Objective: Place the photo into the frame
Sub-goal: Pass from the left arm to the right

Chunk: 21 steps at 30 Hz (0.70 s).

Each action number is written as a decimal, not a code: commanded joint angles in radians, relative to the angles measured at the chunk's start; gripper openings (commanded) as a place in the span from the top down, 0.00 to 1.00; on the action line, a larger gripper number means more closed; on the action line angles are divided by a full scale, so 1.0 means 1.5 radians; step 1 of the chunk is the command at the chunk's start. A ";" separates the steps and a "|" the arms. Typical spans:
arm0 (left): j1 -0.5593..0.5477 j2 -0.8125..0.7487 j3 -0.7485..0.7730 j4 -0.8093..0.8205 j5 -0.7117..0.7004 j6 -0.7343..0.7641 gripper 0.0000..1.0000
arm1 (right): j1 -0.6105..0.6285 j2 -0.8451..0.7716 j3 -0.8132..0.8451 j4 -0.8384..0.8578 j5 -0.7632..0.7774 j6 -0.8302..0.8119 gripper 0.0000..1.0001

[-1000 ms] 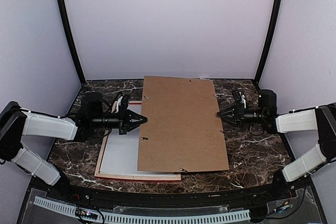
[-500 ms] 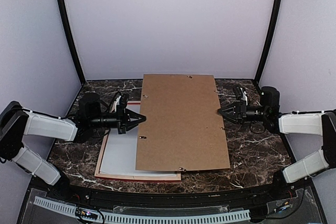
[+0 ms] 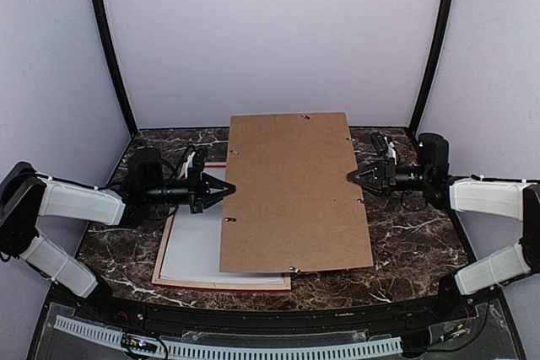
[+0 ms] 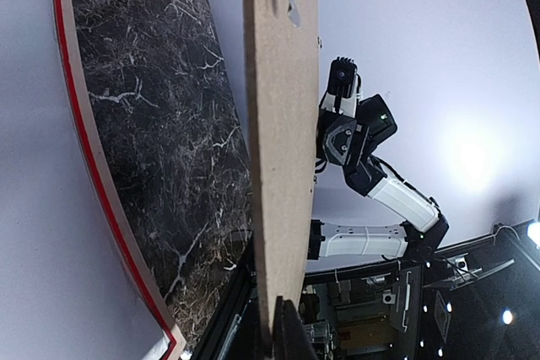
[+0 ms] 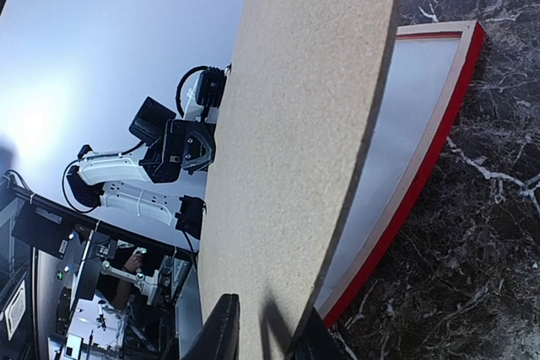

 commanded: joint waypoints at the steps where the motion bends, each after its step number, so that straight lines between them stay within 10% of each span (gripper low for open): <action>1: -0.005 0.002 0.022 -0.072 -0.051 0.031 1.00 | 0.041 -0.002 0.047 0.038 -0.079 -0.004 0.81; 13: -0.005 -0.001 0.017 -0.086 -0.054 0.047 0.97 | 0.051 0.033 0.063 0.012 -0.049 0.013 1.00; 21: 0.003 -0.022 0.000 -0.114 -0.084 0.066 0.57 | 0.050 0.031 0.055 0.105 -0.042 0.133 1.00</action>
